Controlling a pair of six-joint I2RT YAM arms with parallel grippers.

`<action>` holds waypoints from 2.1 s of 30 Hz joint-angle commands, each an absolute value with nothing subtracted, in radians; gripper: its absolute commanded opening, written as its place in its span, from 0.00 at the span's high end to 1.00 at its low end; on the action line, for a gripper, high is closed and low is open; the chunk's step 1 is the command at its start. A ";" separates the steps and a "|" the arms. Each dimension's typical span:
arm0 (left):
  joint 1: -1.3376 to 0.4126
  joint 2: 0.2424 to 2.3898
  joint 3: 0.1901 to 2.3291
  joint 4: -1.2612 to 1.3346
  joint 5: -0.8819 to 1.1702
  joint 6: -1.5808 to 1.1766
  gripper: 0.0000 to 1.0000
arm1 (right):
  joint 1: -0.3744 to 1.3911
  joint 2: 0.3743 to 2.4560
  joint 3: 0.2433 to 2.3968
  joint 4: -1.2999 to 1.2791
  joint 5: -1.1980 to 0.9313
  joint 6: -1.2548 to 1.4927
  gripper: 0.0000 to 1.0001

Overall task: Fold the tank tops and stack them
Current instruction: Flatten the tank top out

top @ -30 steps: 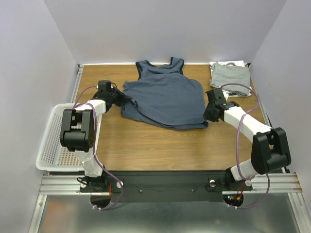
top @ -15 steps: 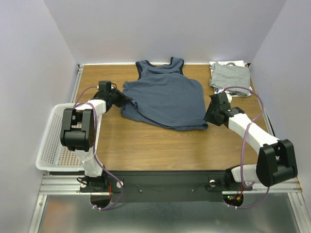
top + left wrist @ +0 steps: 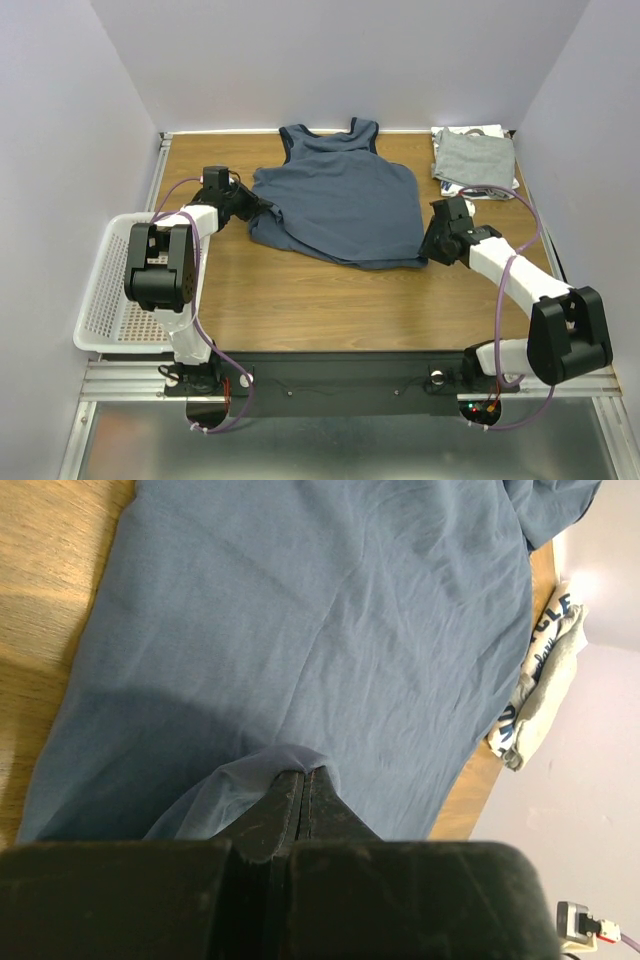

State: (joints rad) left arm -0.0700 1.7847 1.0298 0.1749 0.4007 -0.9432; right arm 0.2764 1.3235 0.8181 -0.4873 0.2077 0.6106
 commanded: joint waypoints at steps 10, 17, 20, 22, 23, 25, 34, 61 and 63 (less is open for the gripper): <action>-0.061 1.770 1.043 0.201 0.419 -0.927 1.00 | 0.276 1.379 0.790 -0.368 0.153 0.640 0.57; -0.061 1.740 1.026 0.201 0.442 -0.928 1.00 | 0.276 1.370 0.781 -0.371 0.193 0.637 0.78; -0.063 1.700 1.005 0.195 0.448 -0.917 1.00 | 0.276 1.370 0.776 -0.374 0.207 0.629 0.85; -0.063 1.671 0.993 0.178 0.451 -0.905 1.00 | 0.276 1.364 0.785 -0.386 0.225 0.621 0.90; -0.063 1.657 0.974 0.178 0.463 -0.893 1.00 | 0.276 1.359 0.791 -0.396 0.247 0.615 0.93; -0.063 1.629 0.950 0.175 0.479 -0.881 1.00 | 0.276 1.332 0.825 -0.439 0.270 0.609 0.97; -0.061 1.384 0.839 0.035 0.517 -0.762 1.00 | 0.275 1.250 0.962 -0.617 0.357 0.588 1.00; -0.037 0.510 0.378 -0.394 0.683 -0.733 0.86 | 0.259 1.134 1.112 -0.962 0.479 0.670 0.94; -0.037 0.463 0.304 -0.399 0.655 -0.742 0.78 | 0.259 1.170 1.083 -0.948 0.486 0.673 0.94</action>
